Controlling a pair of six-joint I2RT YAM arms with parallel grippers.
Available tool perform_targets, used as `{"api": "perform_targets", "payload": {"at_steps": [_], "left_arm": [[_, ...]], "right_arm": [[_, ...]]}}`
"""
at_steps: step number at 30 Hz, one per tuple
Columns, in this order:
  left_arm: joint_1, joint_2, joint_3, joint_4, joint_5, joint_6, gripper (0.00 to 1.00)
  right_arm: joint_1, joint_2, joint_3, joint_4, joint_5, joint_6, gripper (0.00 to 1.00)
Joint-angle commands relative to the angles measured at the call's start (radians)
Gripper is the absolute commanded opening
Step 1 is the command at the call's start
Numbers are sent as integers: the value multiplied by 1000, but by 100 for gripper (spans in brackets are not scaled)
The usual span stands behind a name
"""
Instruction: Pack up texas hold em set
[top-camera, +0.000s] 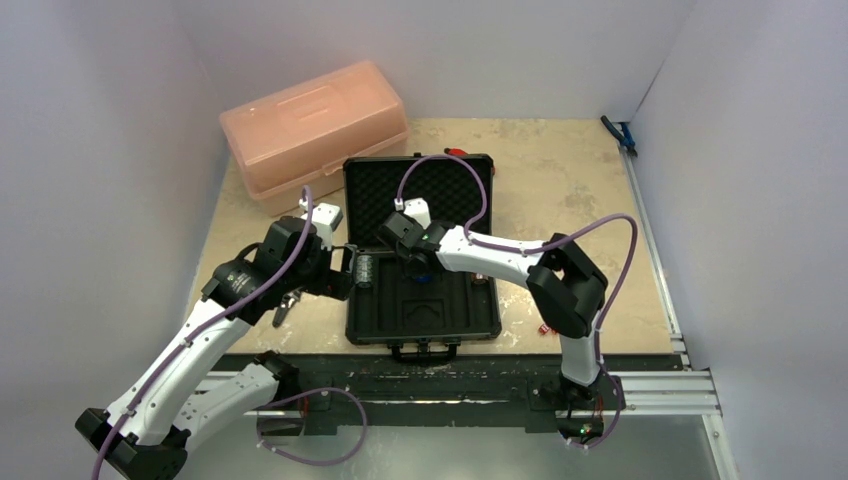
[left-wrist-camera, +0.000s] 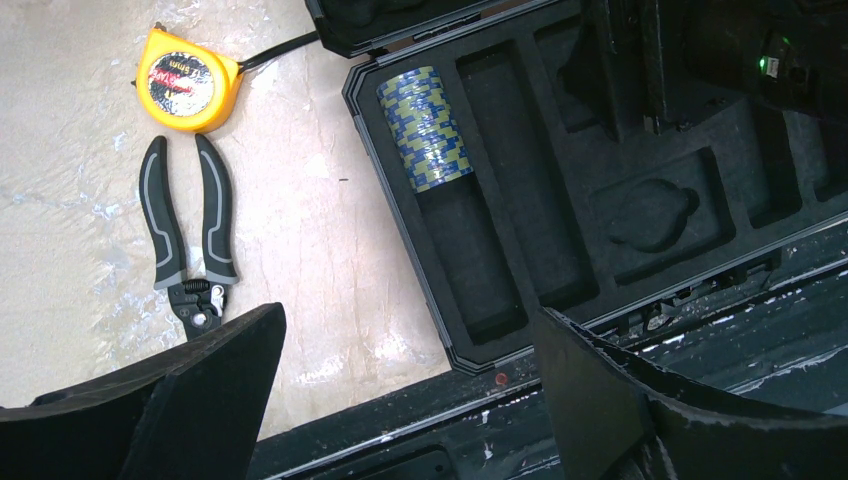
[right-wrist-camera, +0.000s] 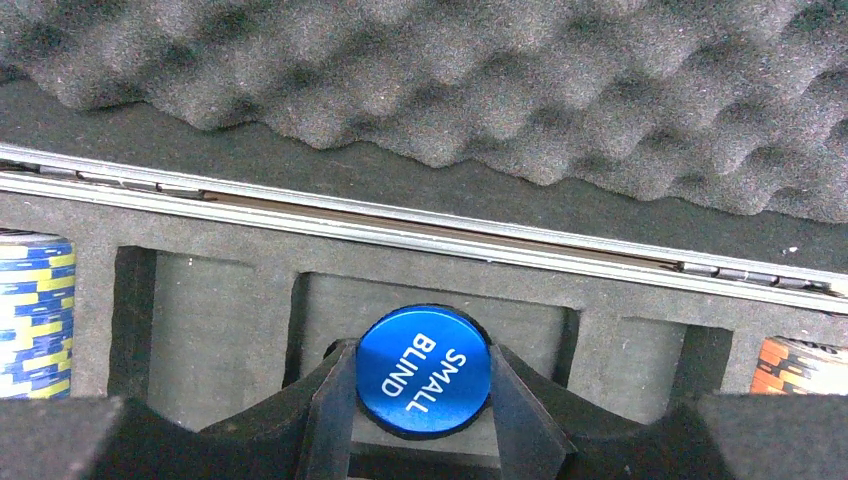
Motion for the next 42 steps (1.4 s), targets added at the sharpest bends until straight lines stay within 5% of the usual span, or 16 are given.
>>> {"api": "perform_targets", "payload": {"at_steps": [1,16,31,42], "left_arm": [[8,-3,-1,24,7,25,94],[8,12,-1,23,1,25,94],[8,33,2,20,-33,25,94],[9,20,4,17,-33,21,99]], "right_arm": [[26,-70,3,-78,-48,22,32],[26,-97,17,-80,-50,10,81],[26,-249,27,-122,42,4,98],[-12,-484,-143,-167,225,54,99]]}}
